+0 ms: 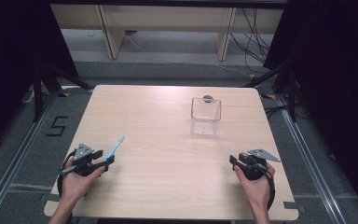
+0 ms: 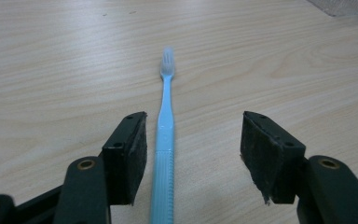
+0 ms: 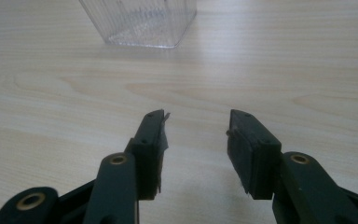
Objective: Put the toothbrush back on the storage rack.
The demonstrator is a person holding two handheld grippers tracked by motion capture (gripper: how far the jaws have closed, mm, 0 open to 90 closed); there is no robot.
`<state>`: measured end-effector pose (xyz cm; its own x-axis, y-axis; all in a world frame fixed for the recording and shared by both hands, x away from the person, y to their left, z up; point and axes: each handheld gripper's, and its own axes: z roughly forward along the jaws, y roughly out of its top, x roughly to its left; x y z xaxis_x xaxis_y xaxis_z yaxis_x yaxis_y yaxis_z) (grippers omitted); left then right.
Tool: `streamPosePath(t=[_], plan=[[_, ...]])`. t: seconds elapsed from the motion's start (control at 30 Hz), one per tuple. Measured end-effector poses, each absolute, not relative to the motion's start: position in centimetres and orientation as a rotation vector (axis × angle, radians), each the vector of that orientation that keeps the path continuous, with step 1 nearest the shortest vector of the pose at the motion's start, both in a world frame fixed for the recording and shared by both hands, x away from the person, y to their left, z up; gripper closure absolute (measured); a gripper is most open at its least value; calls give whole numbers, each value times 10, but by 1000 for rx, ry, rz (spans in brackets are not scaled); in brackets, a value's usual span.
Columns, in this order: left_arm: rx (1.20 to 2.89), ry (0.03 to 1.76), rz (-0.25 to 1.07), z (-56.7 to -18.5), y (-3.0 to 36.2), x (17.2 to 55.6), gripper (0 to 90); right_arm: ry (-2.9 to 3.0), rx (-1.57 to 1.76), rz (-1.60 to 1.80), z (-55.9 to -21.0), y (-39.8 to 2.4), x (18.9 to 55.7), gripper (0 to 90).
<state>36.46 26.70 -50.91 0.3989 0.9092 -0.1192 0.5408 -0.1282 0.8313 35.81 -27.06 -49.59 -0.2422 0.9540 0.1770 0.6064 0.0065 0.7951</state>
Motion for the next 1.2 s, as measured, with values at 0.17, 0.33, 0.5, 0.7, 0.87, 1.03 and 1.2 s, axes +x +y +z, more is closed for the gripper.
streamPosePath(t=[0.17,0.33,0.5,0.7,0.87,1.03,1.2], plan=[[1807,1249,543,-506,267,367,422,1885,1623,1082,-493,-265,359,572],[1815,1267,516,-506,266,368,413,1922,1593,1021,-493,-267,358,542],[1885,1269,503,-500,267,368,406,1939,1596,963,-492,-267,357,529],[2012,1268,458,-485,263,374,404,1979,1600,916,-487,-264,356,513],[2141,1295,394,-477,258,385,402,1996,1609,914,-484,-261,355,510],[2226,1307,335,-471,257,396,403,2020,1595,941,-484,-259,357,509],[2336,1359,250,-464,251,417,432,2029,1601,932,-482,-257,357,503]])
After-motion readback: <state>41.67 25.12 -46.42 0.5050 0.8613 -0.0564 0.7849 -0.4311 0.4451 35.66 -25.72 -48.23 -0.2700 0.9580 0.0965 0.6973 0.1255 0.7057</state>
